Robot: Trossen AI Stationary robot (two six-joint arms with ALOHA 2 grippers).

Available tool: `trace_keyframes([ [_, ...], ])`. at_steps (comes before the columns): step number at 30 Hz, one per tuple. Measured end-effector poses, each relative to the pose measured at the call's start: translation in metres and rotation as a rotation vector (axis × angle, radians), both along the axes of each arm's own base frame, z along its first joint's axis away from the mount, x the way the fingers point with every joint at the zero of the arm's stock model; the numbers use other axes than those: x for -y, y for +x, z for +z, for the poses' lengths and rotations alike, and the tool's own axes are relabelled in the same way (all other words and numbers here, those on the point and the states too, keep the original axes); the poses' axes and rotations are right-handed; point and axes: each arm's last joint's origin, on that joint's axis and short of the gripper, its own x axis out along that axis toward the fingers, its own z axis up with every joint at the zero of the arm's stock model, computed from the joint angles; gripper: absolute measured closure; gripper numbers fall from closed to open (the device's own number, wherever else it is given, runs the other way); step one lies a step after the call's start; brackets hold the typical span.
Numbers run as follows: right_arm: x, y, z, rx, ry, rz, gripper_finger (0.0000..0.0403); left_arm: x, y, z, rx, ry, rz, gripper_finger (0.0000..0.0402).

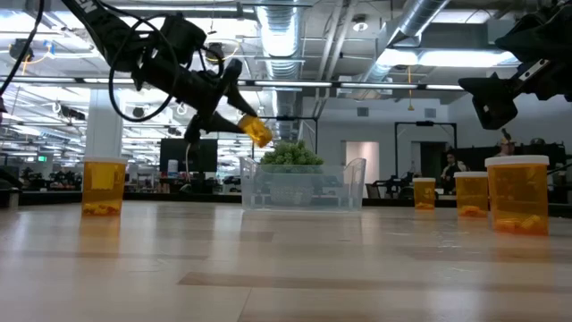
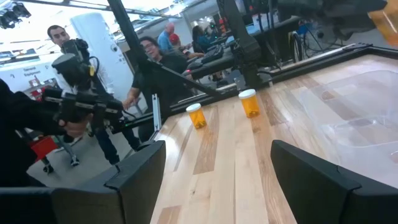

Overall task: Pick and place pill bottles into a basket
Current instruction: Put the orange pill bottle into the transparent bin

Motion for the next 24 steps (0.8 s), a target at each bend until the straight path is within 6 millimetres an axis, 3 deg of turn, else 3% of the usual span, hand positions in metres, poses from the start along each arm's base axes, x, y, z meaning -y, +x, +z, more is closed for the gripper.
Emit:
trace_keyframes([
  [10, 0.000, 0.000, 0.000, 0.000, 0.000, 0.000, 0.0117, 0.019, 0.010, 0.000, 0.012, -0.024, -0.149, 0.0218],
  [24, 0.000, 0.000, 0.000, 0.000, 0.000, 0.000, 0.0117, 0.033, 0.011, -0.013, -0.204, 0.093, -0.209, 0.0217],
])
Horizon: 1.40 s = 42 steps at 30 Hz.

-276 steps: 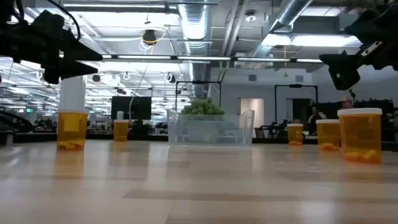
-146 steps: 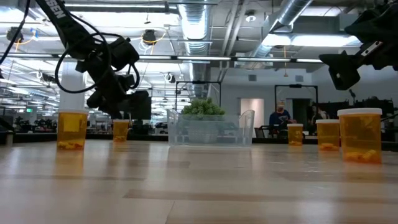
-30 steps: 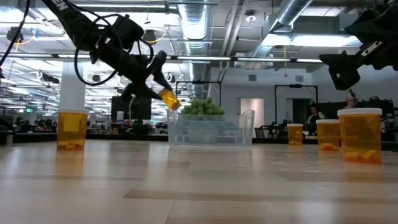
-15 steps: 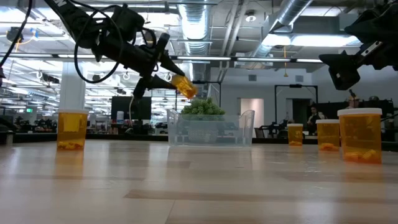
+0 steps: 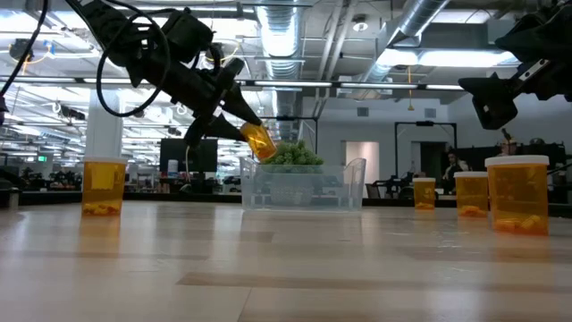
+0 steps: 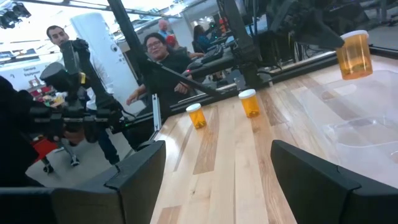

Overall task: Pick and place pill bottles into a basket
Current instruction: Put the orange pill bottle into the transparent bin

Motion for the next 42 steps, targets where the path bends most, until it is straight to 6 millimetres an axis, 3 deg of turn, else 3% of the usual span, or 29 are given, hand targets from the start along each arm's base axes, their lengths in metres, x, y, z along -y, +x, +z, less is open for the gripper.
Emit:
trace_keyframes([
  [14, 0.000, 0.000, 0.000, 0.000, 0.000, 0.000, 0.0117, 0.010, 0.005, 0.003, -0.158, 0.164, -0.111, 0.0217],
  [23, 0.000, 0.000, 0.000, 0.000, 0.000, 0.000, 0.0117, -0.003, 0.042, 0.031, -0.331, 0.298, -0.196, 0.0217],
  [31, 0.000, 0.000, 0.000, 0.000, 0.000, 0.000, 0.0117, -0.014, 0.071, 0.009, -0.479, 0.242, -0.240, 0.0217],
  [42, 0.000, 0.000, 0.000, 0.000, 0.000, 0.000, 0.0117, -0.017, 0.073, 0.006, -0.518, 0.237, -0.196, 0.0216],
])
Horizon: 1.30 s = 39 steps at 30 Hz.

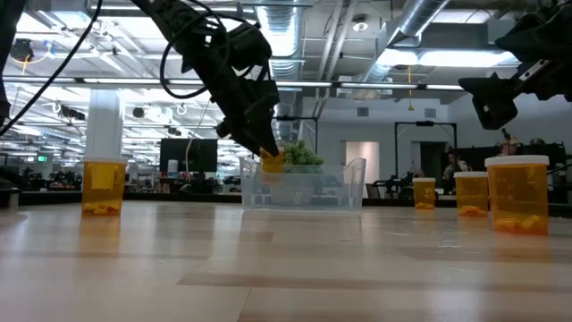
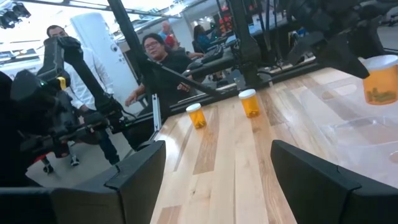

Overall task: Pick and place pill bottles into a basket
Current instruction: Put the orange pill bottle into the transparent bin

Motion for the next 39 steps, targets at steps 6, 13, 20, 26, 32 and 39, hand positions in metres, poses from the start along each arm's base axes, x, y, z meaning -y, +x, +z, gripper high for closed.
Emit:
trace_keyframes([
  [6, 0.000, 0.000, 0.000, 0.000, 0.000, 0.000, 0.0117, 0.001, 0.000, 0.000, 0.003, -0.017, -0.013, 0.0215],
  [13, 0.000, 0.000, 0.000, 0.000, 0.000, 0.000, 0.0117, 0.004, 0.001, -0.001, 0.013, -0.065, -0.048, 0.0185],
  [20, 0.000, 0.000, 0.000, 0.000, 0.000, -0.001, 0.0117, 0.004, -0.002, -0.004, -0.028, -0.068, -0.034, 0.0158],
  [26, 0.000, 0.000, 0.000, 0.000, 0.000, 0.000, 0.0117, 0.004, -0.002, -0.003, -0.022, -0.059, -0.029, 0.0153],
  [32, 0.000, 0.000, 0.000, 0.000, 0.000, 0.000, 0.0117, 0.004, -0.001, -0.002, -0.010, -0.061, -0.024, 0.0153],
  [39, 0.000, 0.000, 0.000, 0.000, 0.000, 0.000, 0.0117, 0.004, -0.001, 0.012, 0.076, -0.049, -0.021, 0.0152],
])
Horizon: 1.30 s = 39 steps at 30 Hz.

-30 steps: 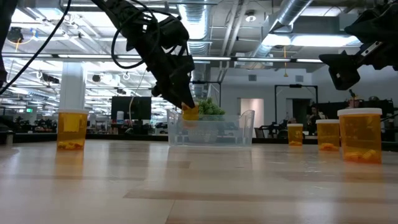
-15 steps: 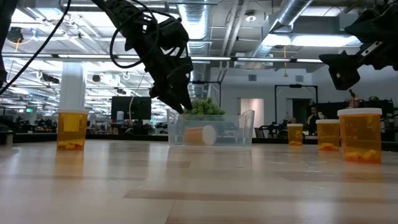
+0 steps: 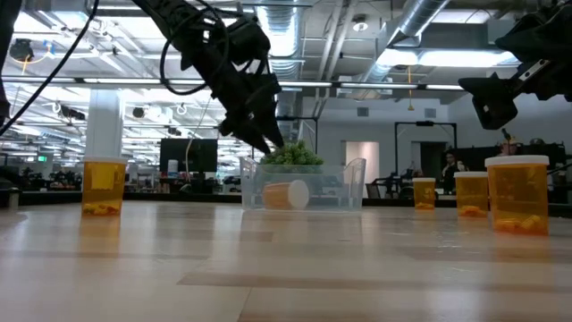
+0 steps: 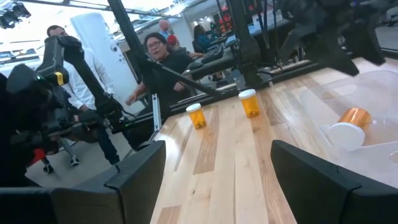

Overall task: Pick and place pill bottles into a basket
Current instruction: Put the orange pill bottle into the transparent bin

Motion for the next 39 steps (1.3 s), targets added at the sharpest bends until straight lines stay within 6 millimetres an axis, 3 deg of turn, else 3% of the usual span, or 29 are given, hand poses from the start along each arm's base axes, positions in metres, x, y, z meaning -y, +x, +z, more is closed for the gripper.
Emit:
trace_keyframes([
  [9, 0.000, 0.000, 0.000, 0.000, 0.000, 0.000, 0.0117, 0.007, -0.023, 0.049, 0.095, 0.127, 0.013, 0.0152],
  [16, 0.000, 0.000, 0.000, 0.000, 0.000, 0.000, 0.0117, 0.017, -0.053, 0.070, -0.004, 0.176, 0.003, 0.0152],
  [28, 0.000, 0.000, 0.000, 0.000, 0.000, 0.000, 0.0117, 0.043, -0.093, 0.080, -0.183, 0.184, -0.115, 0.0152],
  [39, 0.000, 0.000, 0.000, 0.000, 0.000, 0.000, 0.0117, 0.067, -0.160, 0.049, -0.194, 0.122, -0.142, 0.0152],
])
